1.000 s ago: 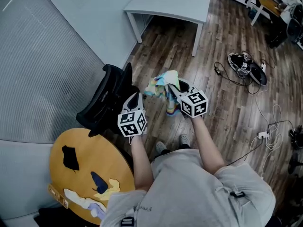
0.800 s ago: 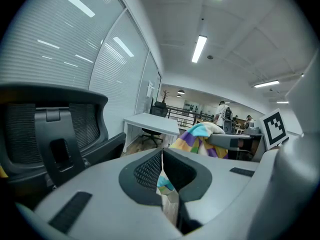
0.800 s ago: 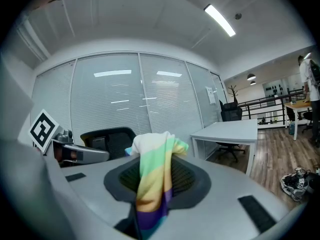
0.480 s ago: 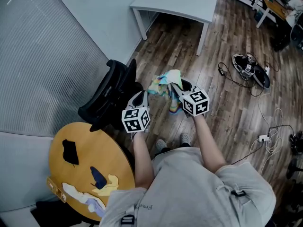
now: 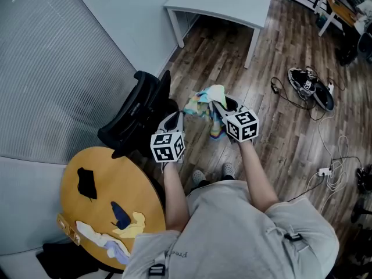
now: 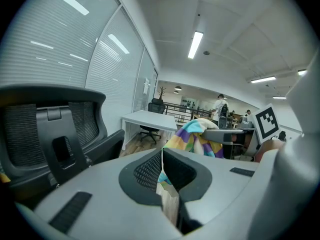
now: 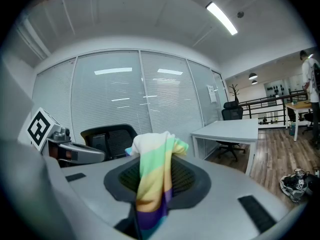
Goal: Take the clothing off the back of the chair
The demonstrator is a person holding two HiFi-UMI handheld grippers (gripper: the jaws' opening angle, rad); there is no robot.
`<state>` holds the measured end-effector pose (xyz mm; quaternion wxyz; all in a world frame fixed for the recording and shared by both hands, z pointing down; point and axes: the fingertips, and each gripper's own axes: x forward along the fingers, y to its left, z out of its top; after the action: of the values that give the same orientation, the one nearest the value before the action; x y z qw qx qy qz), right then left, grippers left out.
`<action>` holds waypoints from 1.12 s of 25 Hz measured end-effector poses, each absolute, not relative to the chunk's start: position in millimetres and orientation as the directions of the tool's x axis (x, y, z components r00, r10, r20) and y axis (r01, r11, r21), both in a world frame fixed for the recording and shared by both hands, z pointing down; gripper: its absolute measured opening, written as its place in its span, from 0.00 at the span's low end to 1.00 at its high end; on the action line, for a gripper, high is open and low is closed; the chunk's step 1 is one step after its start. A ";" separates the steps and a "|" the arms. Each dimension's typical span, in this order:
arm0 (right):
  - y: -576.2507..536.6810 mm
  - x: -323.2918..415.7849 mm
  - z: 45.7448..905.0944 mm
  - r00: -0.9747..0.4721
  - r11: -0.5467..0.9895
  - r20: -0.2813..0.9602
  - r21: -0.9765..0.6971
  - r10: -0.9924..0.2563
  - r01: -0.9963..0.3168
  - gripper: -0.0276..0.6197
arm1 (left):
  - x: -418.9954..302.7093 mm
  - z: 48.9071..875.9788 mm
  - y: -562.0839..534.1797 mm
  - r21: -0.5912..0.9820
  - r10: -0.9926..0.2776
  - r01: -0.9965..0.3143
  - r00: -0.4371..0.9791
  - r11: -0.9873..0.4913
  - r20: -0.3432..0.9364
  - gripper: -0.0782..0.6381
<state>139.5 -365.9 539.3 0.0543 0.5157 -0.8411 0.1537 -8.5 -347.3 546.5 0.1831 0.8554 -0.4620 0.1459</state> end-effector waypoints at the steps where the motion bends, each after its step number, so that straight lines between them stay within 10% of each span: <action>1: -366.2 139.6 538.9 -0.462 0.421 0.250 -0.202 -0.851 -0.884 0.22 | -8.6 546.1 -347.1 0.177 -0.737 -0.844 0.531 -0.507 0.419 0.15; 28: -368.8 139.6 545.3 -0.442 0.406 0.273 -0.181 -0.854 -0.896 0.22 | -6.3 550.2 -352.0 0.198 -0.721 -0.833 0.547 -0.516 0.424 0.15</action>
<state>139.6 -368.8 545.3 0.0684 0.5236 -0.8356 0.1511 -6.3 -352.0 550.2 0.1922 0.8584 -0.4528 0.1456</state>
